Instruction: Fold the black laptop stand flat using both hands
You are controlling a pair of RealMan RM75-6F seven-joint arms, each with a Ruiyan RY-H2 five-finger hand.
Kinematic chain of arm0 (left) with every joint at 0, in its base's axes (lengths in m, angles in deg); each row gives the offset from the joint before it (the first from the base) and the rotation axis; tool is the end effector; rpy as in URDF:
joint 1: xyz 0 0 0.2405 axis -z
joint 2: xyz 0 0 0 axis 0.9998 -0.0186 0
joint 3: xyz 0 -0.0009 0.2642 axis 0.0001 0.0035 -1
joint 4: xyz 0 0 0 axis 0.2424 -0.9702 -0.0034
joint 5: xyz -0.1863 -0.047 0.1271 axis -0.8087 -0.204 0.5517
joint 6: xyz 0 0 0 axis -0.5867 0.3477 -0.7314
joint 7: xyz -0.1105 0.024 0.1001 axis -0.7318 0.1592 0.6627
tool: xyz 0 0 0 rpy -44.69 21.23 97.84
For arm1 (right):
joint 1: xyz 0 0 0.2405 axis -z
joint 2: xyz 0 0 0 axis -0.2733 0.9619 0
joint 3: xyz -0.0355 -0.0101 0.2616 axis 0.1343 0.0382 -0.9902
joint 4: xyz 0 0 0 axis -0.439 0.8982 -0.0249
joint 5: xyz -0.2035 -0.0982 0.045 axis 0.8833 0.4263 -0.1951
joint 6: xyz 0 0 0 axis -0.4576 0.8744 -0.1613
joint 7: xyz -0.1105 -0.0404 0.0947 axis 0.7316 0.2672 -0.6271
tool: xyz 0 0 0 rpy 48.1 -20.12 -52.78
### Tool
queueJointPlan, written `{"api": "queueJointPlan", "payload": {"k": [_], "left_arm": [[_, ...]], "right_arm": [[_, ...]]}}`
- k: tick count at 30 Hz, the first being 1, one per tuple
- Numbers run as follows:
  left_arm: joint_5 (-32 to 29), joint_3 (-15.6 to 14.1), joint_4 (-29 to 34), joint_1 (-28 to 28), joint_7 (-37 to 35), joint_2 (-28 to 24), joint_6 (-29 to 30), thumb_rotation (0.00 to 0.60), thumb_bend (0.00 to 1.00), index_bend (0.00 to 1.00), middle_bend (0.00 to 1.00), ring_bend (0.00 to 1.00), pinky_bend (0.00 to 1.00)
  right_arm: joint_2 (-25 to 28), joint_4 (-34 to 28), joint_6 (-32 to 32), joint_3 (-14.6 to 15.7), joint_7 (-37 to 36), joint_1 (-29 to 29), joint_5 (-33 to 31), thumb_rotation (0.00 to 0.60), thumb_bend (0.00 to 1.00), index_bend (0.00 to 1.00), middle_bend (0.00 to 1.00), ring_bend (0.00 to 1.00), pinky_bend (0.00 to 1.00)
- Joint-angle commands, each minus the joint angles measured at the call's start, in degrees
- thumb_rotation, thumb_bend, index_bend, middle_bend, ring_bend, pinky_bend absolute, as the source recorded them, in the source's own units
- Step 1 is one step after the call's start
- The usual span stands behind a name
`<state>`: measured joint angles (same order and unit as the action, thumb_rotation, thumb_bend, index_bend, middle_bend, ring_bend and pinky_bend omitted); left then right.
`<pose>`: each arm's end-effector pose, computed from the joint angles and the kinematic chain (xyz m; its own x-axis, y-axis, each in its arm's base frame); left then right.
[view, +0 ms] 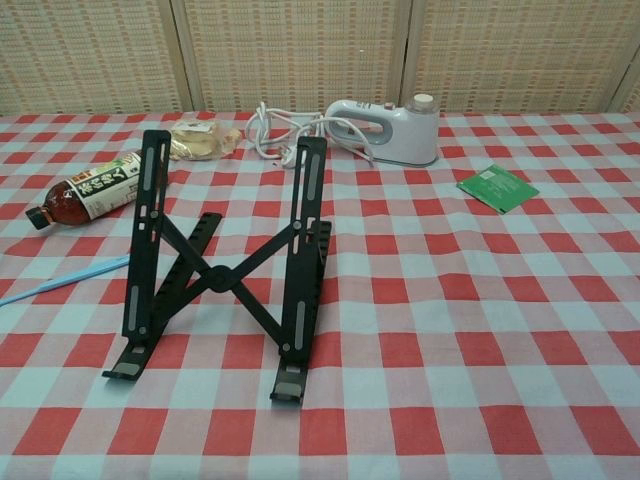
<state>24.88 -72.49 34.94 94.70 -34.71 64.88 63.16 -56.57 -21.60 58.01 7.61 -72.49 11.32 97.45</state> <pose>-0.3244 0.1939 0.1395 0.4992 -0.0070 0.8664 0.8660 -0.0299 -0.4992 -0.3170 -0.1874 0.1393 0.4415 0.0125 0.8972 -0.8950 -0.0647 0.4413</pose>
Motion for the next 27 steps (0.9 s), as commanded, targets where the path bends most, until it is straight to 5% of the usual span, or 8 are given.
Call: {"api": "queueJointPlan", "payload": {"k": [1,16,27], "left_arm": [[0.1,0.0,-0.1,0.1,-0.1,0.1,-0.1,0.600,0.35,0.00,0.03,0.04,0.16],[2.3,0.9,0.0,2.4,-6.2,-0.6,-1.1,0.600,0.35,0.00,0.03,0.05,0.16],[3.7,3.1,-0.4,8.3,-25.1,-1.4,-6.3,0.600,0.35,0.11,0.09,0.15,0.19]], "right_arm": [[0.1,-0.1,0.0,0.0,0.1,-0.1,0.0,0.600,0.29,0.08,0.12,0.06,0.05],[0.5,-1.7,-1.3,-0.2,-1.7,-2.4,2.8,0.600,0.30,0.08,0.12,0.06,0.05],[0.6,-4.7,-6.2,0.1,-10.5,-6.5,4.6,0.600,0.47,0.08,0.12,0.06,0.05]]}}
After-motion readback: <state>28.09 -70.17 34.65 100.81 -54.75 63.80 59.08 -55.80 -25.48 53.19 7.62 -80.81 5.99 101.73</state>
